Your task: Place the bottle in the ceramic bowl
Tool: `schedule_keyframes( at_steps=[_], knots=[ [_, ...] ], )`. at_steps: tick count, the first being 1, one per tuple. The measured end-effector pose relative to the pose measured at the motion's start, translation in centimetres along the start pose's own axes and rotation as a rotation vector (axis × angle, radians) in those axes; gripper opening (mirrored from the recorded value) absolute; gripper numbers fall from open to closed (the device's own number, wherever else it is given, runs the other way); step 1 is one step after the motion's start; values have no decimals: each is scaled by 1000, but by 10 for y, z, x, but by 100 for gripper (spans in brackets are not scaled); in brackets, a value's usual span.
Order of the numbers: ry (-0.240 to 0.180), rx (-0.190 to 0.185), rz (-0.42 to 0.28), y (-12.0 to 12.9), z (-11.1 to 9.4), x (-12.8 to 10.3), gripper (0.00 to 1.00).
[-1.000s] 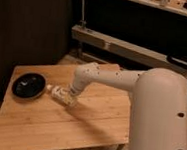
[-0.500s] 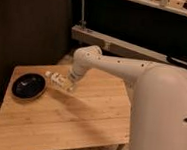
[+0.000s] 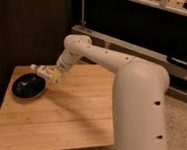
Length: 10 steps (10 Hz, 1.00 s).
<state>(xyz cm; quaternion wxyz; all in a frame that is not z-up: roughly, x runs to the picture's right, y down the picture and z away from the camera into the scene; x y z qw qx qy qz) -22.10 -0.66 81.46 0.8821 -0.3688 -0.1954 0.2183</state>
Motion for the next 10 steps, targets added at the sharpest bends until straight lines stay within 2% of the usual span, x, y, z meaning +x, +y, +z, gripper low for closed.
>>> schedule_keyframes(
  at_steps=[1, 2, 4, 5, 6, 8, 10],
  knots=[
    [-27, -81, -39, 10, 24, -22, 0],
    [-52, -145, -49, 15, 37, -28, 0],
    [-69, -272, -86, 33, 65, -33, 1],
    [-57, -298, -106, 40, 79, -33, 9],
    [-50, -306, -112, 43, 84, -33, 17],
    [-15, -303, -127, 45, 88, -34, 39],
    [13, -300, -112, 47, 92, -32, 55]
  ],
)
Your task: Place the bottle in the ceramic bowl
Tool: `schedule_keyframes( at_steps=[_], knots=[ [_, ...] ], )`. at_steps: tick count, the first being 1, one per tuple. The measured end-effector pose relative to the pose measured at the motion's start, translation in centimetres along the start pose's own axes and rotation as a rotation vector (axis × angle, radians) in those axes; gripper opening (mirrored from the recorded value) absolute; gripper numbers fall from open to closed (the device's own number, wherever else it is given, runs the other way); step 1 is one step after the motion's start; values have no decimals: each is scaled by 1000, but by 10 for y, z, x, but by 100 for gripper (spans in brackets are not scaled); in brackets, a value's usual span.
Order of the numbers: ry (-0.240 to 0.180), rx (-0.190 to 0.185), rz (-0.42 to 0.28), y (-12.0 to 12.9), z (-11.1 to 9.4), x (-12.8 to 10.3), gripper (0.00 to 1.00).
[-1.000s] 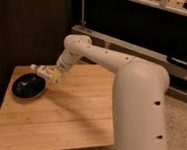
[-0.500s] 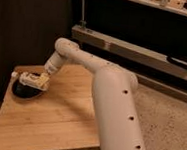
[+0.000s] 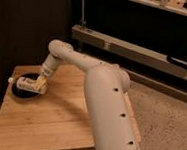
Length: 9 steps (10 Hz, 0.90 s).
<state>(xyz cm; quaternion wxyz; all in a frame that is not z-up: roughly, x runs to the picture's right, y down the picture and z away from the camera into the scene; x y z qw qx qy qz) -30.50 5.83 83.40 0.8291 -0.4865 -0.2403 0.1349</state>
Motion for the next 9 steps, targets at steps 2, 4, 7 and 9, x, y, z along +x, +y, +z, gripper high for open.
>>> schedule_keyframes(
  at_steps=[2, 4, 7, 9],
  knots=[
    [29, 4, 53, 0, 3, 5, 76],
    [39, -2, 114, 0, 4, 10, 80],
    [43, -16, 256, 0, -2, 27, 80],
    [44, -18, 263, 1, -1, 27, 80]
  ],
)
